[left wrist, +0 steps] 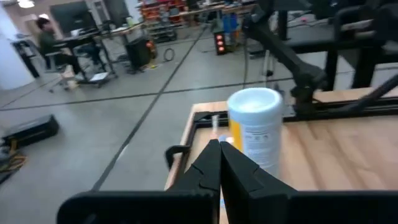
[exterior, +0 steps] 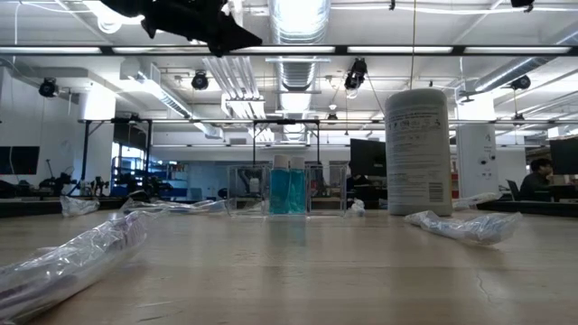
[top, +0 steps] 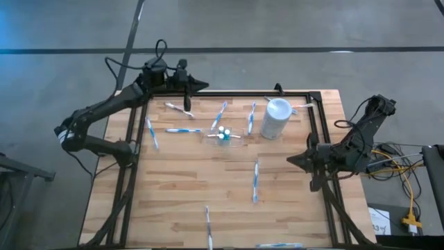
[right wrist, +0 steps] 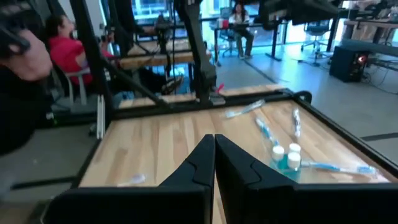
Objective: Pick & Place toothbrushing station
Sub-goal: Put the mouthwash into the transparent organizer
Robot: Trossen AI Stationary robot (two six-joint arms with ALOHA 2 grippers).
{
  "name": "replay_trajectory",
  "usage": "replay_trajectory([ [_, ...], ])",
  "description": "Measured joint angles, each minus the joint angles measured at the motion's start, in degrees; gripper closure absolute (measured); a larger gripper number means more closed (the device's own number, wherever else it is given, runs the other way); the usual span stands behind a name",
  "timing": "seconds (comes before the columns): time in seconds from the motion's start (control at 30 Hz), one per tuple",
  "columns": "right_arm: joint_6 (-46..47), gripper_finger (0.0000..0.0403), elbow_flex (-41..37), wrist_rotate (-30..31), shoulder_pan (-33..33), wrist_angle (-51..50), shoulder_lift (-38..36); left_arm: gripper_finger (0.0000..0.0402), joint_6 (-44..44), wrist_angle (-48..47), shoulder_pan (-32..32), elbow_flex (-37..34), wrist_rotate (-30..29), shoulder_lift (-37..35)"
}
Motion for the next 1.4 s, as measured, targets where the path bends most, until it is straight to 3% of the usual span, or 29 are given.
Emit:
replay_trajectory([
  [0.27, 1.31, 0.0394, 0.99, 6.25, -1.94, 0.01, -0.02, 0.0399, -0.71, 0.46, 6.52, 3.71, 6.56, 4.6],
  [0.33, 2.27, 0.0394, 1.5, 5.75, -2.33, -0.05, 0.01, 0.0399, -0.95, 1.43, 7.13, 3.72, 8.8, 5.49],
  [0.53, 2.58, 0.0394, 1.67, 3.27, -2.42, -0.18, -0.14, 0.0399, -1.37, 2.96, 7.45, 5.53, 8.26, 8.74],
  [0.83, 4.11, 0.0394, 1.67, 3.07, -7.72, -3.01, -2.75, 0.0399, -1.72, 0.49, 8.96, 8.41, 10.42, 12.97],
  [1.03, 4.08, 0.0394, 2.94, -6.33, -13.23, -6.89, -3.39, 0.0399, -0.46, -7.71, 10.39, 10.48, 10.62, 12.01],
  [1.17, 4.04, 0.0394, 5.83, -7.95, -16.14, -12.09, -4.39, 0.0399, -0.52, -7.78, 10.67, 11.72, 11.27, 10.85],
  [1.4, 3.75, 0.0394, 17.34, -7.77, -20.48, -29.25, -5.73, 0.0399, -3.85, -8.54, 12.23, 18.13, 11.02, 10.85],
])
